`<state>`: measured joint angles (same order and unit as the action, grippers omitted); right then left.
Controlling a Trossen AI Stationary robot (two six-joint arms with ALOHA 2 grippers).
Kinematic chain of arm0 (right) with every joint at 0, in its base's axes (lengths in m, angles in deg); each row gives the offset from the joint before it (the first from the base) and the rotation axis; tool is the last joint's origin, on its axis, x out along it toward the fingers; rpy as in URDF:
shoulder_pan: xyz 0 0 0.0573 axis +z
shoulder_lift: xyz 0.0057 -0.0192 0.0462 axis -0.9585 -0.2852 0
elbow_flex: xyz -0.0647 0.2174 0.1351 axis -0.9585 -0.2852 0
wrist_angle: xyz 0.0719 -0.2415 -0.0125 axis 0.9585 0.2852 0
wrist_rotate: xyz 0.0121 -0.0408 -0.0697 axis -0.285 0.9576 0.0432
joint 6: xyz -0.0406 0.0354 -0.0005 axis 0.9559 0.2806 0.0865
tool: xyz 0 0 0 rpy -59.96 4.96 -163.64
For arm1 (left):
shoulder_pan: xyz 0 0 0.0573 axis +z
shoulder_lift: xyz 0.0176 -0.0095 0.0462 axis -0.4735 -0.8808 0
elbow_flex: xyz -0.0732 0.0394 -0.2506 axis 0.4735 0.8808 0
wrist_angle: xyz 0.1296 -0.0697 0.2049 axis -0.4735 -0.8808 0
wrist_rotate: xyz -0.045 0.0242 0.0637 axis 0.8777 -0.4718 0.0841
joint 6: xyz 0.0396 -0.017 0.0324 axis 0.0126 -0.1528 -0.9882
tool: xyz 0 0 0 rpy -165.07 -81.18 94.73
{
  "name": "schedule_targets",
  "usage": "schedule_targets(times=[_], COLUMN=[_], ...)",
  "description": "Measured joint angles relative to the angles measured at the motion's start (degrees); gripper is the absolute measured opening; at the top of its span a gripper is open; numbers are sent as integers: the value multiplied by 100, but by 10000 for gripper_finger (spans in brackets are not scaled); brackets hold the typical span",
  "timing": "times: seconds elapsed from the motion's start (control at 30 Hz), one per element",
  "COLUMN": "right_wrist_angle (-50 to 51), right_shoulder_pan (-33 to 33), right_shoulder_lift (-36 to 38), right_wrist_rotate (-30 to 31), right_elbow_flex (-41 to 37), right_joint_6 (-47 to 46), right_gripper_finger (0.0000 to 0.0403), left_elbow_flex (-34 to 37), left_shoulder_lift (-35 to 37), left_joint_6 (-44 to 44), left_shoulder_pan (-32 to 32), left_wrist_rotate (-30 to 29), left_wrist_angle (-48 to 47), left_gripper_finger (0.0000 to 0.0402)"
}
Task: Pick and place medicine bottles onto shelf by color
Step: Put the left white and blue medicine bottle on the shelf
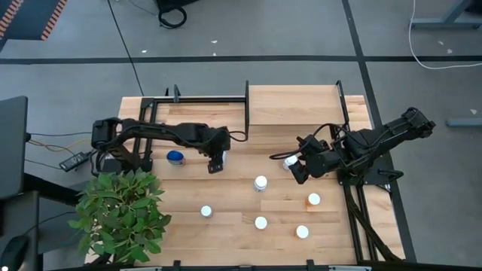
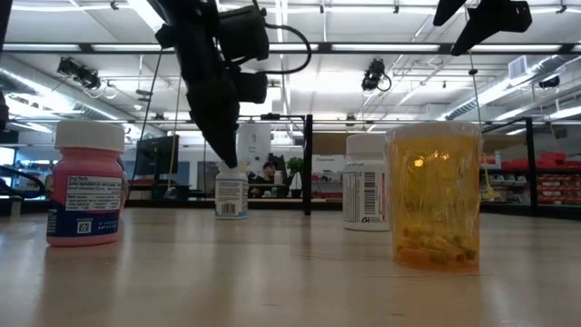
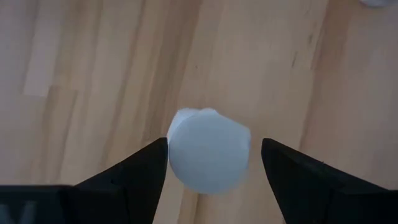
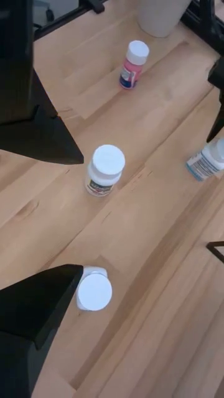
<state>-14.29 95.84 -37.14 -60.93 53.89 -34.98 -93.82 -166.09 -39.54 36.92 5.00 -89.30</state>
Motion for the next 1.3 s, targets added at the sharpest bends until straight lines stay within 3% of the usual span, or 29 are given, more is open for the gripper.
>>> schedule_targets(times=[0.37,0.9,1.3], right_wrist_angle=[4,3,1], right_shoulder_pan=[0,0,0], right_shoulder_lift=[0,0,0], right_wrist_rotate=[-22,-17,-15], right_elbow_flex=[0,0,0], right_joint_6=[19,169,216], right_gripper_finger=[284,284,284], left_elbow_flex=[0,-96,-2004], left_shoulder_lift=[-200,-163,-156], left_joint_6=[166,589,409], left_shoulder_pan=[-21,-26,17], left_wrist_rotate=[-5,120,125], left_wrist_angle=[91,-7,-515], left_gripper_finger=[257,189,194])
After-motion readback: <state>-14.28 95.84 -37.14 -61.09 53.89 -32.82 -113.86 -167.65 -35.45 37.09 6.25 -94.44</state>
